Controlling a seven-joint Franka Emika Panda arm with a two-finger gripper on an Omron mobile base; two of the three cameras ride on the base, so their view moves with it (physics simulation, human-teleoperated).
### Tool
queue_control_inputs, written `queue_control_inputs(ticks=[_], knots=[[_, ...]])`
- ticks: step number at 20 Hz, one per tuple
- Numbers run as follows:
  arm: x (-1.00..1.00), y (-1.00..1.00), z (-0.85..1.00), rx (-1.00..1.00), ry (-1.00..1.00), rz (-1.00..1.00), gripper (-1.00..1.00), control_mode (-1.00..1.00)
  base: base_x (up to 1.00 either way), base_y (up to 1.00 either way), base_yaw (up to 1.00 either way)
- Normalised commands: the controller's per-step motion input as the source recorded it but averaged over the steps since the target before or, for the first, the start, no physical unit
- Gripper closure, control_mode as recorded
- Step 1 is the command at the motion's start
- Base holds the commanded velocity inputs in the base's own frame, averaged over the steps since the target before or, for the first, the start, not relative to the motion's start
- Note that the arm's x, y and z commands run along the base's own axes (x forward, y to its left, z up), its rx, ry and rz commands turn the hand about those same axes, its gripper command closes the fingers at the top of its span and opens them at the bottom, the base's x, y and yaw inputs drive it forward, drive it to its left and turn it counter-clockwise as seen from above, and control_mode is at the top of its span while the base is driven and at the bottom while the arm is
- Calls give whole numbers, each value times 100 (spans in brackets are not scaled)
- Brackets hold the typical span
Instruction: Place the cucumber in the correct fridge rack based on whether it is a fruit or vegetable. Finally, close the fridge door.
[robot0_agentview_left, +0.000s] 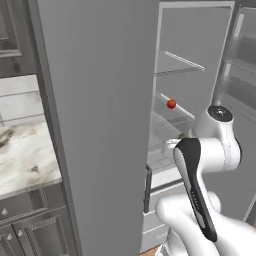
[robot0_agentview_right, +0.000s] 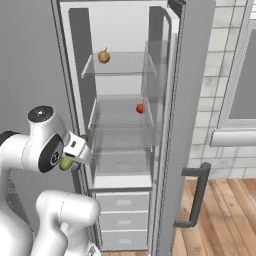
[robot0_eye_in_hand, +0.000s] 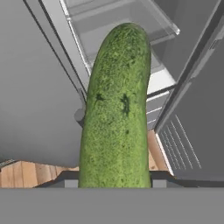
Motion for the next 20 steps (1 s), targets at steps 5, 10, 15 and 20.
queue_control_inputs(ticks=[5,10,15,20], knots=[[0,0,0,0,0,0,100,100,59,-16,21],[0,0,0,0,0,0,100,100,45,-34,21],[0,0,0,0,0,0,100,100,41,-29,20],[0,0,0,0,0,0,100,100,32,-25,16]])
